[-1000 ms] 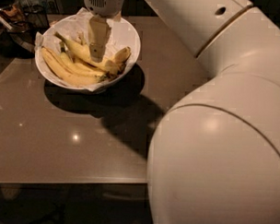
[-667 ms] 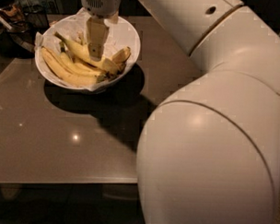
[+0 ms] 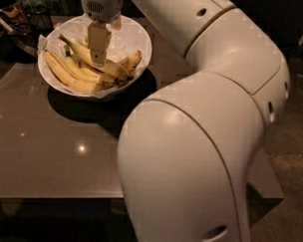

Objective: Pick banana from white bowl

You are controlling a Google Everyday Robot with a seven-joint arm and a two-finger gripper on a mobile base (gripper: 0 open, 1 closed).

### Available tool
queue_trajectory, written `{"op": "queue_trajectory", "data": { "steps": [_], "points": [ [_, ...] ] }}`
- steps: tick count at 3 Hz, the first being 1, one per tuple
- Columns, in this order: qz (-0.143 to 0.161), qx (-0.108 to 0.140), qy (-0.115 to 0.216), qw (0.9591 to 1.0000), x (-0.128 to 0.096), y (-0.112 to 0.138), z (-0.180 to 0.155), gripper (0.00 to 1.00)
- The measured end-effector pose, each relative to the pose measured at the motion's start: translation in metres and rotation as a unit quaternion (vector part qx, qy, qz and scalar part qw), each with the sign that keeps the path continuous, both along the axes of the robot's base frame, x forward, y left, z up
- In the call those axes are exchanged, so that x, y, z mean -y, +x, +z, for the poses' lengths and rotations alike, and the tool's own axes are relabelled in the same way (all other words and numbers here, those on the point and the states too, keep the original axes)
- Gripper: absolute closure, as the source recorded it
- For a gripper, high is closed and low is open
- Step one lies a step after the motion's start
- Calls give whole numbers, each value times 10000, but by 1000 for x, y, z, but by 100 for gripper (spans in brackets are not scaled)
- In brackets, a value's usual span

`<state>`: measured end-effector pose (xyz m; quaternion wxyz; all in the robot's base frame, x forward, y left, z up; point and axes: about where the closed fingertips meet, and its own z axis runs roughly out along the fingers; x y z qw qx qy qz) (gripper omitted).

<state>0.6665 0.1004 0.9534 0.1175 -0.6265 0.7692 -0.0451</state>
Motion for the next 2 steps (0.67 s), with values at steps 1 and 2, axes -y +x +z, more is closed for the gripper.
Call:
{"op": "queue_trajectory", "data": {
  "steps": [1, 2],
  "points": [
    [53, -107, -30, 9999, -7, 5, -11, 33],
    [47, -186, -55, 9998, -10, 8, -17, 37]
  ]
}}
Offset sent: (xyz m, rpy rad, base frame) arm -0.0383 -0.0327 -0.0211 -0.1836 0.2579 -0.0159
